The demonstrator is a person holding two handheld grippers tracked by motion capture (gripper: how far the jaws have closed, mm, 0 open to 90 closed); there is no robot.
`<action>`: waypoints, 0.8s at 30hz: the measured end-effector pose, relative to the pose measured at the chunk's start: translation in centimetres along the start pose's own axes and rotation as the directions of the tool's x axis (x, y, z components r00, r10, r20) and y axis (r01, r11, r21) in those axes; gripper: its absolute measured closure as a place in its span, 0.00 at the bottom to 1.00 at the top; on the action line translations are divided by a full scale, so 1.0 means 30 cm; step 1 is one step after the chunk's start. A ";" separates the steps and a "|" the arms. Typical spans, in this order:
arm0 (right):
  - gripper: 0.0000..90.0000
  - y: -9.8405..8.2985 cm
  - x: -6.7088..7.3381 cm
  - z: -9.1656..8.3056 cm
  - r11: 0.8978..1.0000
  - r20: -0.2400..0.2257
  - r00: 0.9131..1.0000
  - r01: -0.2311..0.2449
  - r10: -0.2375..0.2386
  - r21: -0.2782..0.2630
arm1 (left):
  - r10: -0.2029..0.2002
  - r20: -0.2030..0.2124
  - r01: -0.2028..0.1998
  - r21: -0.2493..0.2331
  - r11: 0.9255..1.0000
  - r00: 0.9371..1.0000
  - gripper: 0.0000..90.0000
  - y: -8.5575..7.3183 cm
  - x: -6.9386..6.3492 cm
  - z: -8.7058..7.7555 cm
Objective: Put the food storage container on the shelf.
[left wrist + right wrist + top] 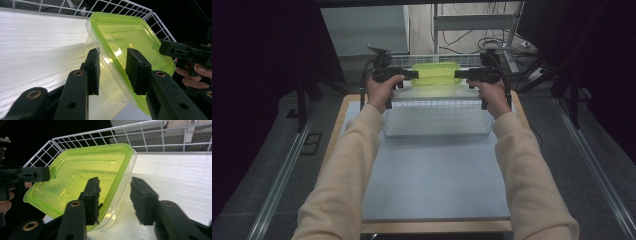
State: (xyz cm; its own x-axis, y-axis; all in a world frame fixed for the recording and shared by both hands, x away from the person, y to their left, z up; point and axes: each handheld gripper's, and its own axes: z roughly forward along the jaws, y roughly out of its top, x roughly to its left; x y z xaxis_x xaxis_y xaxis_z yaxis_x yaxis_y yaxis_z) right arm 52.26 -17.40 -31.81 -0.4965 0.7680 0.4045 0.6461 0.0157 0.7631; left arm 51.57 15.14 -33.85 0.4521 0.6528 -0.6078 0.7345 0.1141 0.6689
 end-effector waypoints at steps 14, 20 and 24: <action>0.31 -0.001 0.046 -0.061 0.996 -0.009 0.998 0.059 -0.060 -0.071 | 0.084 -0.051 -0.087 -0.058 0.995 0.995 0.27 0.011 -0.058 -0.058; 0.31 0.006 0.055 -0.090 0.993 -0.024 0.996 0.081 -0.083 -0.088 | 0.152 -0.091 -0.156 -0.030 0.987 0.984 0.26 -0.018 -0.100 -0.116; 0.31 -0.007 0.070 -0.112 0.991 -0.052 0.994 0.092 -0.098 -0.096 | 0.163 -0.079 -0.166 -0.027 0.986 0.983 0.26 -0.062 -0.117 -0.152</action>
State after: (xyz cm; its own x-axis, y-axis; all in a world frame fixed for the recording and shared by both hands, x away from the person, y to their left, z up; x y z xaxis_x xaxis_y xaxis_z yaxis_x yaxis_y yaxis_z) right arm 49.14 -17.93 -29.44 -0.5869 0.7284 0.3537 0.5384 0.0249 0.8423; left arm 46.32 16.05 -31.02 0.5245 0.7198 -0.4546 0.6357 0.0241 0.7716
